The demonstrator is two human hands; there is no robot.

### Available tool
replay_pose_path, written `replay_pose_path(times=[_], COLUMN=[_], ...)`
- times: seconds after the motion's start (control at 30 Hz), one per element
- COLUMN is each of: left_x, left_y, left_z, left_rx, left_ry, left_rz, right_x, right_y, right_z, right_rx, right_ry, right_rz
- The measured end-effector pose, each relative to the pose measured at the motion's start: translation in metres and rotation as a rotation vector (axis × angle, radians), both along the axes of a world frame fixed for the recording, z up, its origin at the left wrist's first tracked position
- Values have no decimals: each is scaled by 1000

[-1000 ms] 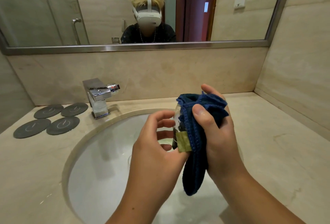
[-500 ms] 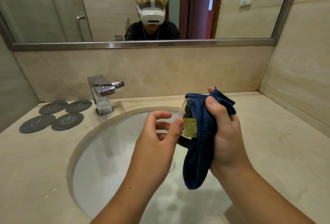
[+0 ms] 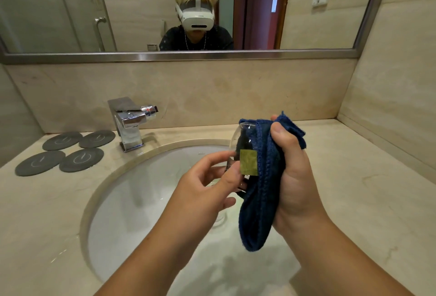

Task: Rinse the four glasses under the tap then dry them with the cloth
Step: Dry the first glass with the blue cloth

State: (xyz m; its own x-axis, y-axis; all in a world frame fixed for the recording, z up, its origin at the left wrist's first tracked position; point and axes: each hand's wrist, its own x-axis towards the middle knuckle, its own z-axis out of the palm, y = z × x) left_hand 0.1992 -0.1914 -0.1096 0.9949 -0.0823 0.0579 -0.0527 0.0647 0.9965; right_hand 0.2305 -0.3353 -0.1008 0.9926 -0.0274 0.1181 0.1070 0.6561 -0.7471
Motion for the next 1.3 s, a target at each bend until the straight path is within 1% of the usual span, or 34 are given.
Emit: replay_pose_path(times=[0.07,0.17,0.23,0.3,0.37,0.43,0.53,0.7,0.77,0.83,0.9,0.97,1.07,1.1,1.2,1.3], left_x=[3,4,4,2,-2,-4,-5,-11,-12,-10,-8,-9,-10,-9,-10,-11], left_y=[-1,-4,-5,-8,-12,-14,-14,-18,-17,-14,-13,-14,-15,-14,-13,-14], left_z=[-2,-1,-2,-4,-2,-1,1,11,11,5,1,1,2,2,2,4], left_rx=[-14,110,175,124,16,22,141,382,527,647,729,695,483,470,470,436], left_ry=[-2,-48,-22,78,200,205,80,-64,-197,-332,-414,-416,-251,-229,-239,-227], left_rz=[63,180,234,184,29,-61,4,260,355,404,434,405,304,284,247,268], right_x=[0,-1,-1,-1,-1,-3,-5,-2,-2,-3,-3,-2,-2,-3,-3,-3], right_y=[0,2,1,0,-1,-2,0,7,8,9,8,4,-3,-5,-7,-1], right_z=[0,0,-1,-2,-2,1,5,0,-1,2,2,1,3,5,7,4], right_rx=[10,22,20,-12,-28,-9,17,25,12,4,6,58,129,141,132,117], right_ry=[41,46,22,-5,-49,-88,-89,-14,2,4,9,39,73,86,109,79], right_rz=[30,48,34,2,-25,-26,-32,40,48,51,52,65,141,162,181,204])
